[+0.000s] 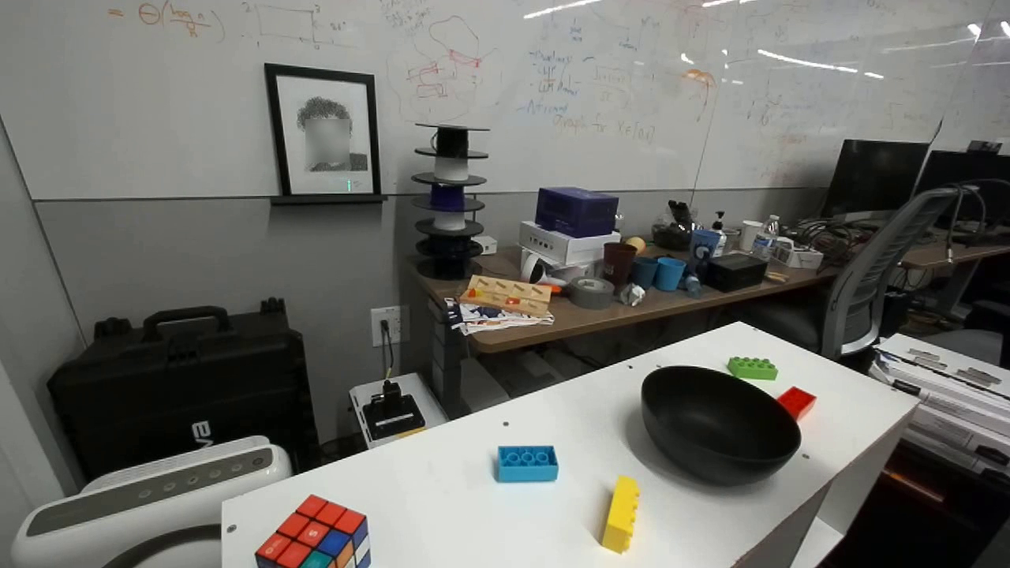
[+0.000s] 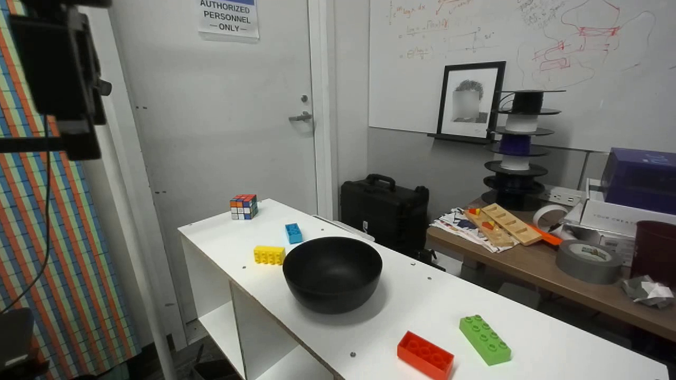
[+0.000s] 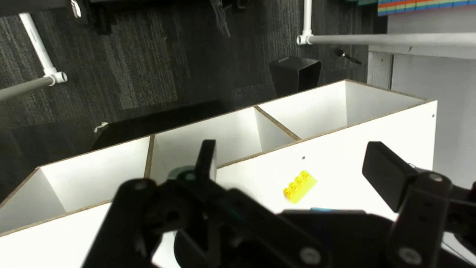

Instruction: Put the yellow, blue , orange and green lego bricks in the black bowl

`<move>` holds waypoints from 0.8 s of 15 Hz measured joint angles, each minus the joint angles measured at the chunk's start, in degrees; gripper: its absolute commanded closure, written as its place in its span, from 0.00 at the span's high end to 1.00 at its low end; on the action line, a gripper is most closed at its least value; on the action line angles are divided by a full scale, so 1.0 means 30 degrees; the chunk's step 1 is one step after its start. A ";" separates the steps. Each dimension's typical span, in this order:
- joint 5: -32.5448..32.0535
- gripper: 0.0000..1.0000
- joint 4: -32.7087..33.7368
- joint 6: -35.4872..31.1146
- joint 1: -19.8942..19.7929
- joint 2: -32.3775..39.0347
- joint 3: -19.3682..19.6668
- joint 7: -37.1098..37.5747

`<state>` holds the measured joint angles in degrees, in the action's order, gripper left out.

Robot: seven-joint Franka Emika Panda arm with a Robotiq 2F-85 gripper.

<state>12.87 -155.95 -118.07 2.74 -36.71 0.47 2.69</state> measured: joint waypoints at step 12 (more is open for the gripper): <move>-0.0138 1.00 0.2779 -1.0779 0.1262 1.1971 -0.3338 0.4408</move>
<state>12.46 -147.61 -150.40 6.52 -0.80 -9.55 15.91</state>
